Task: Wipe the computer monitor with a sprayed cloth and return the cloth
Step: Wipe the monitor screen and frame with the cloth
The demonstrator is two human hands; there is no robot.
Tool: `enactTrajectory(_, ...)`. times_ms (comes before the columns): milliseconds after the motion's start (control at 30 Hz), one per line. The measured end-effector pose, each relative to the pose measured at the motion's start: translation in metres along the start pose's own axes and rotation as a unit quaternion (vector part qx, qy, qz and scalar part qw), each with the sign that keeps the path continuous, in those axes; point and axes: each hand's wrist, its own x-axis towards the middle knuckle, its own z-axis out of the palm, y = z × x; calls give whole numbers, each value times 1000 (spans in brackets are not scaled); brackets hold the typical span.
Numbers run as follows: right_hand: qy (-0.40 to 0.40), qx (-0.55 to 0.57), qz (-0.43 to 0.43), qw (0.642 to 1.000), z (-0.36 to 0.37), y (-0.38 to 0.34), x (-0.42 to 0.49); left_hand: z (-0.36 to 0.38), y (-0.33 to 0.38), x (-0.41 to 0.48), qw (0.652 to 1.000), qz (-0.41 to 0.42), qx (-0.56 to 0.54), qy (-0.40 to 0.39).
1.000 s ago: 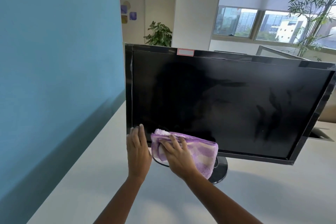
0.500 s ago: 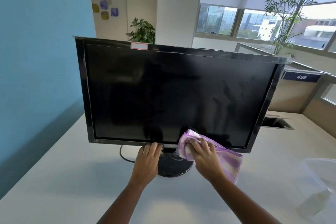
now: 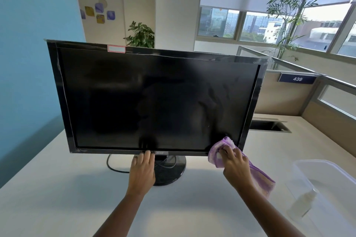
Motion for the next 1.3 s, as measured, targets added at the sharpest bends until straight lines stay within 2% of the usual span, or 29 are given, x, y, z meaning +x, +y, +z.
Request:
enactTrajectory(133, -36, 41, 92, 994, -3, 11, -8, -2, 2, -1, 1000, -18, 10, -13)
enactTrajectory(300, -69, 88, 156, 982, 1, 20, -14, -5, 3, 1, 999, -31, 8, -8)
enactTrajectory(367, -76, 165, 204, 962, 3, 18, -14, -9, 6, 4, 1000, -21, -3, -1)
enactTrajectory(433, -54, 323, 263, 907, 1, 13, -14, -15, 13, 8, 1000, 0, -21, 10)
enactTrajectory(533, -26, 535, 312, 784, -7, 5, -20, -30, 29, 16, 996, 25, -78, 25)
enactTrajectory(633, -96, 658, 342, 664, -14, -2, -24, -37, 50, 27, 978, 6, -208, -17)
enactTrajectory(733, -145, 744, 339, 557, -21, -7, -22, -44, 70, 33, 919, -52, -386, -64)
enactTrajectory(833, -156, 817, 323, 452, -23, -12, -17, -51, 84, 36, 836, -124, -506, -170)
enactTrajectory(900, -161, 848, 320, 391, -26, -16, -14, -54, 88, 36, 782, -162, -556, -230)
enactTrajectory(967, -170, 867, 311, 350, -27, -23, -12, -56, 89, 34, 744, -168, -592, -262)
enactTrajectory(1000, -175, 872, 303, 343, -29, -26, -11, -56, 89, 32, 724, -168, -612, -271)
enactTrajectory(1067, -183, 870, 292, 351, -30, -33, -9, -58, 88, 29, 690, -187, -643, -276)
enactTrajectory(1133, -190, 858, 288, 380, -30, -40, -8, -60, 85, 27, 684, -206, -649, -261)
enactTrajectory(1167, -193, 844, 286, 412, -30, -44, -7, -60, 82, 25, 689, -213, -646, -248)
enactTrajectory(1267, -195, 757, 285, 554, -30, -54, -6, -59, 72, 21, 700, -245, -637, -211)
enactTrajectory(1300, -193, 738, 291, 577, -29, -57, -7, -60, 69, 20, 699, -253, -637, -201)
